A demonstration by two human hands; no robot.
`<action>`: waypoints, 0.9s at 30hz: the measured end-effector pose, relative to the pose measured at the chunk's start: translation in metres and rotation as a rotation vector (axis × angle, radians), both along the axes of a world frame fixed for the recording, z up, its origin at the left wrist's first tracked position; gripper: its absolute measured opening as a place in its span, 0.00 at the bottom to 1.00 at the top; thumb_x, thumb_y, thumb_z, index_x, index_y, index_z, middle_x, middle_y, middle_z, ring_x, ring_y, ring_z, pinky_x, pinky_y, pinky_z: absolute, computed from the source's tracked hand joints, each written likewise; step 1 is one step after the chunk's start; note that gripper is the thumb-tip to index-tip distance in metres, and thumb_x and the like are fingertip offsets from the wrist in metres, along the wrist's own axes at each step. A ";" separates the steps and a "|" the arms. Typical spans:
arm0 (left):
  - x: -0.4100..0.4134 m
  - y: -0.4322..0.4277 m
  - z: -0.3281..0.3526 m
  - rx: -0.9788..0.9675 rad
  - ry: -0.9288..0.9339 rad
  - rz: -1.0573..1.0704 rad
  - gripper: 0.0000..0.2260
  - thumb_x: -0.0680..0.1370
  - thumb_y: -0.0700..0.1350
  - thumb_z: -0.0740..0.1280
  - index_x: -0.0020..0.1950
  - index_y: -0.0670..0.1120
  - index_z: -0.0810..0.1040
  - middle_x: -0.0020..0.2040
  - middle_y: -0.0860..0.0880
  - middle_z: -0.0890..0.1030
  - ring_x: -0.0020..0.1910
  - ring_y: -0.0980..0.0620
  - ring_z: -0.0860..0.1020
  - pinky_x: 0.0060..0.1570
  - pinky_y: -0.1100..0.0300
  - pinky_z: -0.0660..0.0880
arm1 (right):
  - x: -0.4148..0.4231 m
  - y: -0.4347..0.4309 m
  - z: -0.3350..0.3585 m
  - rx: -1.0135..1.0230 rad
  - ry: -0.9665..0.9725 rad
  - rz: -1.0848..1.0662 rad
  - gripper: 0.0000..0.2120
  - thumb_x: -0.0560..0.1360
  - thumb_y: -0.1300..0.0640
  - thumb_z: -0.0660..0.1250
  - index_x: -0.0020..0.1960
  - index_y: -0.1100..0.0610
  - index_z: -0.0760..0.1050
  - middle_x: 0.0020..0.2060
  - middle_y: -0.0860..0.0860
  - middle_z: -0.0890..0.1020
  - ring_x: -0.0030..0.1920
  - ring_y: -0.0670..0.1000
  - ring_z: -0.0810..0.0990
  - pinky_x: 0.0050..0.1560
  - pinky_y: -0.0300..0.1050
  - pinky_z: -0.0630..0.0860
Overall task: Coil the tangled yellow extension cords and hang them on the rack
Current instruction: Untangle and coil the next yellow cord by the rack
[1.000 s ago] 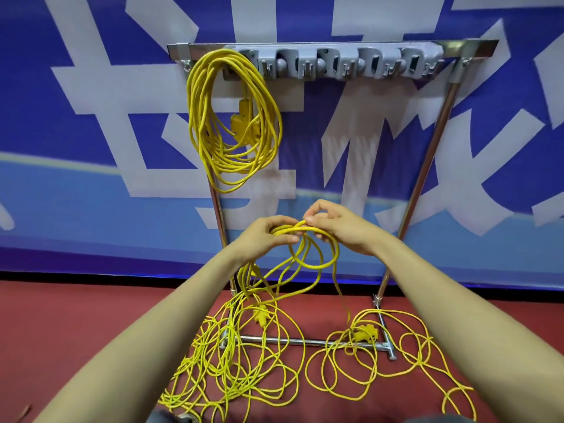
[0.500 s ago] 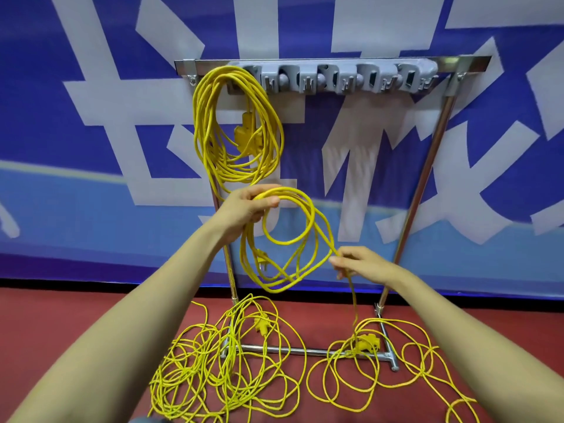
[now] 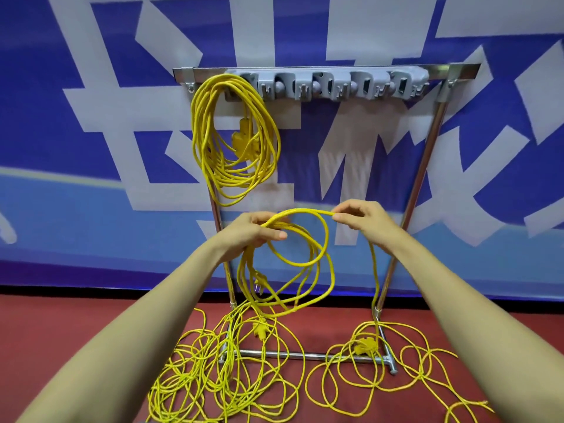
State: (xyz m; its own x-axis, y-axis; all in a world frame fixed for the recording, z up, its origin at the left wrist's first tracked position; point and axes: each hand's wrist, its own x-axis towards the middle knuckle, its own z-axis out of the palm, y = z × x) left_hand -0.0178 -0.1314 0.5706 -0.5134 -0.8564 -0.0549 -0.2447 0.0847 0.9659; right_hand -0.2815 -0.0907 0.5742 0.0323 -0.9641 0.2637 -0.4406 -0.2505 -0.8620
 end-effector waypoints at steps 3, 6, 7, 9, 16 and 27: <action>0.002 -0.001 0.002 -0.021 -0.034 -0.020 0.18 0.67 0.41 0.77 0.56 0.45 0.82 0.43 0.44 0.76 0.35 0.55 0.70 0.30 0.67 0.61 | -0.009 -0.001 0.002 0.066 0.189 0.010 0.03 0.74 0.58 0.69 0.46 0.56 0.82 0.37 0.49 0.78 0.38 0.46 0.71 0.42 0.41 0.70; 0.002 -0.002 0.003 -0.029 -0.121 -0.017 0.17 0.66 0.43 0.79 0.52 0.50 0.83 0.44 0.45 0.78 0.42 0.52 0.72 0.36 0.63 0.64 | -0.016 0.000 0.004 0.036 0.219 -0.042 0.04 0.75 0.58 0.69 0.47 0.55 0.82 0.41 0.49 0.78 0.38 0.45 0.72 0.41 0.35 0.70; 0.002 -0.003 0.002 -0.028 -0.148 -0.014 0.16 0.67 0.41 0.79 0.52 0.50 0.82 0.42 0.46 0.78 0.41 0.52 0.72 0.36 0.64 0.64 | -0.016 0.001 0.004 0.031 0.223 -0.041 0.04 0.75 0.58 0.69 0.47 0.56 0.82 0.41 0.48 0.78 0.36 0.43 0.71 0.39 0.32 0.69; -0.001 -0.002 0.000 -0.034 -0.187 -0.013 0.15 0.69 0.39 0.78 0.53 0.49 0.82 0.39 0.49 0.78 0.38 0.55 0.72 0.35 0.67 0.65 | -0.008 0.001 0.003 0.048 0.211 0.005 0.04 0.74 0.60 0.70 0.47 0.57 0.82 0.38 0.47 0.78 0.33 0.41 0.71 0.36 0.30 0.68; -0.016 0.009 0.000 -0.059 -0.168 -0.030 0.09 0.72 0.40 0.75 0.51 0.48 0.83 0.35 0.51 0.75 0.33 0.56 0.67 0.31 0.68 0.62 | 0.051 -0.003 0.013 -0.009 0.341 0.235 0.07 0.74 0.61 0.69 0.51 0.59 0.82 0.32 0.41 0.78 0.32 0.35 0.74 0.36 0.29 0.67; -0.004 0.009 0.016 -0.017 0.080 0.032 0.11 0.74 0.35 0.70 0.54 0.47 0.81 0.31 0.52 0.73 0.28 0.58 0.66 0.29 0.69 0.60 | 0.024 0.008 -0.010 0.110 0.149 0.194 0.07 0.77 0.60 0.65 0.40 0.57 0.75 0.32 0.49 0.78 0.34 0.45 0.77 0.43 0.38 0.74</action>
State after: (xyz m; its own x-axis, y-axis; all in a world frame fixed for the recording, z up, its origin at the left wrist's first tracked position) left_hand -0.0223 -0.1224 0.5864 -0.4877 -0.8730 -0.0004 -0.1700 0.0945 0.9809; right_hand -0.2576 -0.0832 0.5639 0.2502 -0.9586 0.1363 -0.5175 -0.2514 -0.8179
